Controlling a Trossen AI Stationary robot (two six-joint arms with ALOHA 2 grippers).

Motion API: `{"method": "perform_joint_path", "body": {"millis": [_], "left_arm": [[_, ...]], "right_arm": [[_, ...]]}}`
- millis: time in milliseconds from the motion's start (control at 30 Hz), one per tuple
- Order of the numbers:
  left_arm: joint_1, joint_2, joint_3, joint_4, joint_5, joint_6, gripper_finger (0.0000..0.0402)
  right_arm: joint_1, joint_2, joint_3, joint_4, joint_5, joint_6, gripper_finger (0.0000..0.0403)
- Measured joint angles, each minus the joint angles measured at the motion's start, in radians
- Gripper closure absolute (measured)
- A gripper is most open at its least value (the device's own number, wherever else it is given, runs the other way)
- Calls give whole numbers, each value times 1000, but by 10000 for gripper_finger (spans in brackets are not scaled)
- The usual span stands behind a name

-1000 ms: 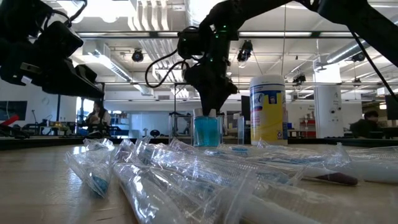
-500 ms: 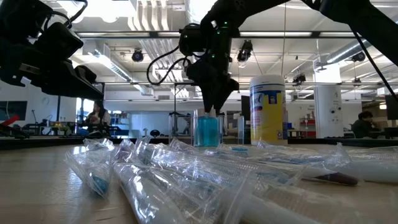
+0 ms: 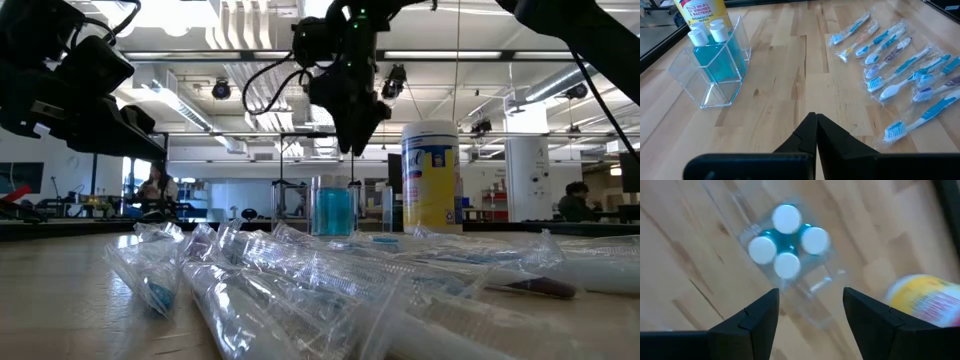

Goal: Pick & Place toothbrushing station
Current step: Put the blue toothbrush into the transparent organizer

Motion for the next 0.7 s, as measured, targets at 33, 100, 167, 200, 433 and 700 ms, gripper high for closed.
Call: {"method": "perform_joint_path", "body": {"millis": [33, 100, 167, 200, 433, 700], "left_arm": [[0, 0, 0, 0, 0, -1, 392], [0, 0, 0, 0, 0, -8, 392], [0, 0, 0, 0, 0, -16, 392], [0, 0, 0, 0, 0, -17, 392], [0, 0, 0, 4, 0, -44, 392], [0, 0, 0, 8, 0, -87, 392]], "right_arm": [[1, -7, 16, -10, 11, -6, 187], [6, -32, 40, 0, 25, -21, 188], [21, -73, 52, 43, 49, -51, 188], [33, -97, 54, 79, 73, -66, 189], [176, -348, -74, 505, 157, -281, 213], [245, -723, -438, 864, -117, -316, 326]]}}
